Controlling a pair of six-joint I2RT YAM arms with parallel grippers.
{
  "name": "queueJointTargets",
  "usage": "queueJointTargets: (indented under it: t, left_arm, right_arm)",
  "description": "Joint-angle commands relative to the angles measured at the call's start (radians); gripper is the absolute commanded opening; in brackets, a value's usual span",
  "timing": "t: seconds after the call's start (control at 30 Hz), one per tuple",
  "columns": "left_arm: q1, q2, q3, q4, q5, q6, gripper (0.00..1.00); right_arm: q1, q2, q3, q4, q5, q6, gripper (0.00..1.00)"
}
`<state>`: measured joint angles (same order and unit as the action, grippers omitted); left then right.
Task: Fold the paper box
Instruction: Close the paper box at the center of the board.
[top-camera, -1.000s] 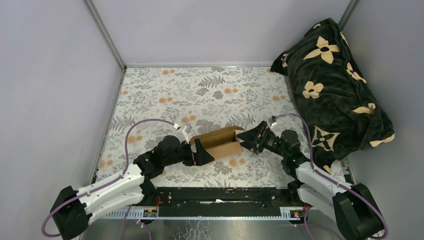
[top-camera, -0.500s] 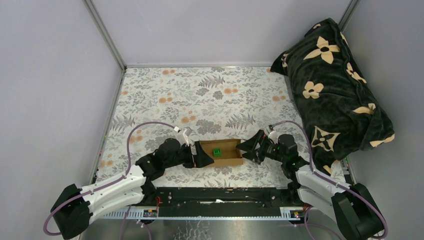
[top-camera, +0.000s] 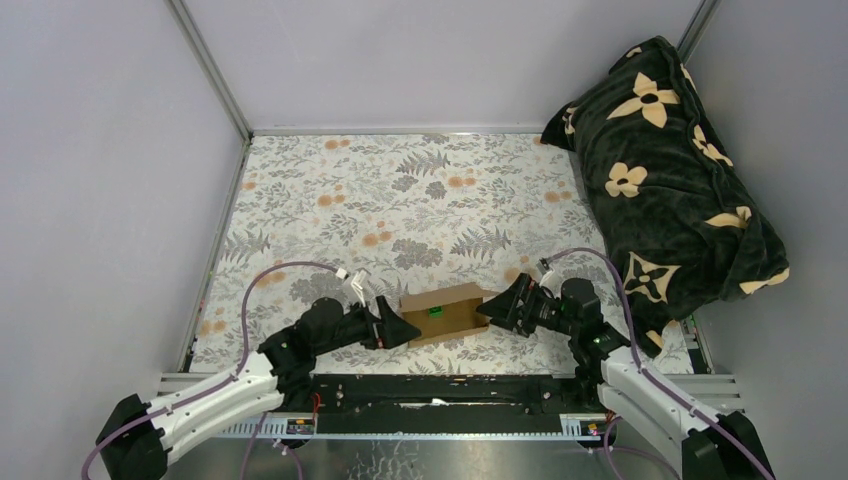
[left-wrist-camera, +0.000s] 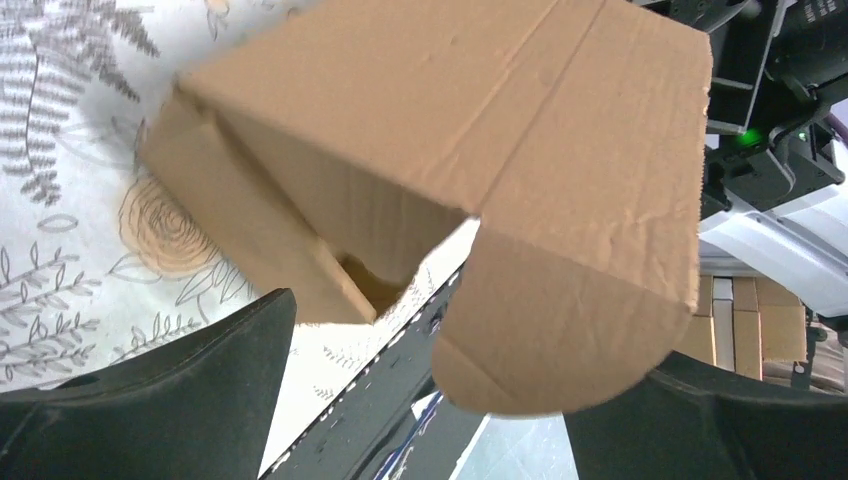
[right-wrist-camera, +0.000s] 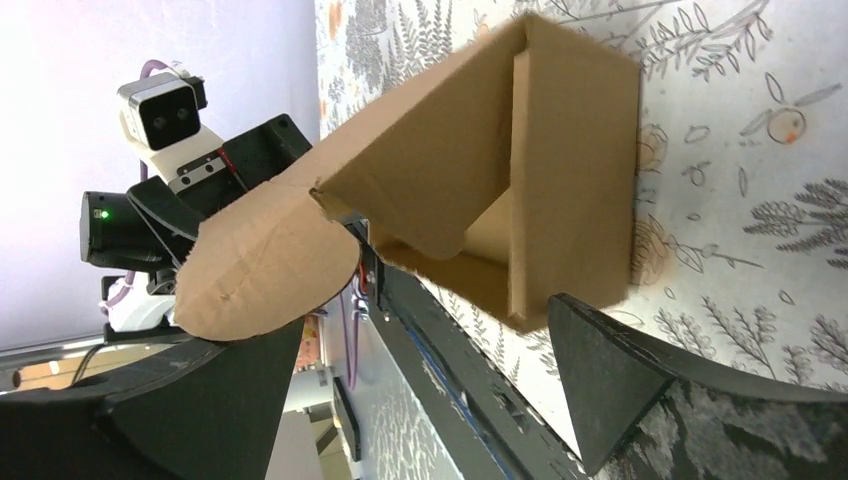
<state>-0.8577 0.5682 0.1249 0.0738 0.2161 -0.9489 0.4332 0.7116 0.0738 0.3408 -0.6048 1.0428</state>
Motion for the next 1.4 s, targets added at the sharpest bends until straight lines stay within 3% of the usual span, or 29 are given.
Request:
queueJointTargets:
  t: [0.0,0.27,0.47,0.7,0.87,1.1,1.37]
  left_arm:
    - [-0.021,-0.061,-0.067,0.041,-0.052,-0.069,0.99]
    - [-0.051,-0.182,-0.064,-0.097,-0.106,-0.09,0.99]
    - [-0.055,-0.294,0.137,-0.328,-0.134,-0.029,0.99]
    - [-0.055,-0.237,0.444,-0.454,-0.118,0.058,0.99]
    - [-0.055,-0.041,0.624,-0.508,-0.18,0.146,0.99]
    - [-0.041,0.406,0.699,-0.411,-0.235,0.266,0.98]
    - [0.017,0.555,0.64,-0.29,-0.133,0.278,0.93]
  right_arm:
    - [0.009,-0.068,-0.01,-0.128,-0.003,-0.08,1.0]
    - [0.009,-0.231,0.061,-0.404,0.052,-0.176,1.0]
    - [0.009,-0.286,0.276,-0.684,0.124,-0.297,1.0]
    - [0.009,-0.175,0.563,-0.932,0.271,-0.472,1.0]
    - [0.009,-0.101,0.664,-1.006,0.409,-0.528,0.95]
    - [0.009,0.004,0.708,-0.952,0.483,-0.568,0.91]
    - [0.008,0.036,0.679,-0.911,0.455,-0.565,0.92]
